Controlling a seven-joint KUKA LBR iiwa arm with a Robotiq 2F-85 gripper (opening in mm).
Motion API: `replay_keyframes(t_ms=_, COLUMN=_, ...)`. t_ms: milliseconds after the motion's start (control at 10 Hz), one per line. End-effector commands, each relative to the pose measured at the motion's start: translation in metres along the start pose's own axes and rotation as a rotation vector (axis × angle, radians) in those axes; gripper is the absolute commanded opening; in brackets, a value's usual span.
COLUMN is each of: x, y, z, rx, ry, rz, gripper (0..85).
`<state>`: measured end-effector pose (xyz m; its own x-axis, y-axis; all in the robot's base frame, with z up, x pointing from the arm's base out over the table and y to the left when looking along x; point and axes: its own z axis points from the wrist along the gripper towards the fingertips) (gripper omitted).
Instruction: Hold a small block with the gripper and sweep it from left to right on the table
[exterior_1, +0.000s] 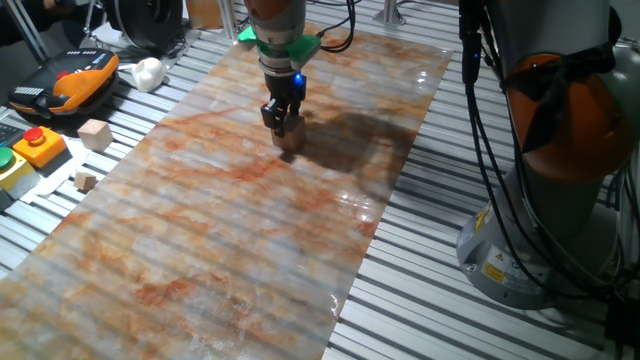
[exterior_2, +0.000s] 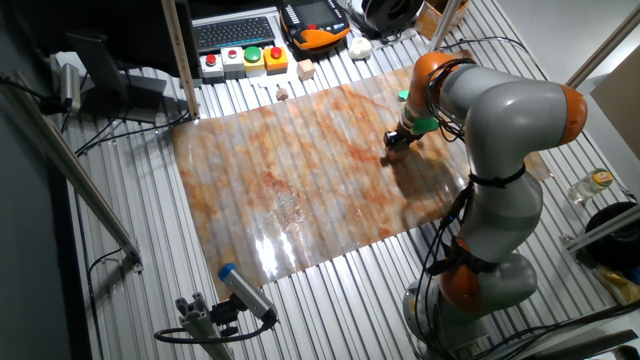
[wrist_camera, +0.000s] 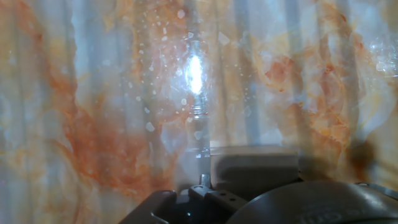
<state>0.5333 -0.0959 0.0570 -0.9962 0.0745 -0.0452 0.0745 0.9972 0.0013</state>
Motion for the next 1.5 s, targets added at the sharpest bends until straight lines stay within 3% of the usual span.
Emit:
replay_keyframes(t_ms=0, x=-0.0001, y=0.0002, z=-0.0001, rx=0.001, ry=-0.001, rz=0.002, gripper=0.0)
replay_keyframes(t_ms=300, x=-0.0001, y=0.0002, z=-0.0001, rx=-0.012, ry=0.003, rz=-0.014, gripper=0.0)
replay_keyframes(t_ms=1400, x=-0.0001, y=0.0002, z=-0.0001, rx=-0.003, ry=-0.002, rz=-0.015, gripper=0.0)
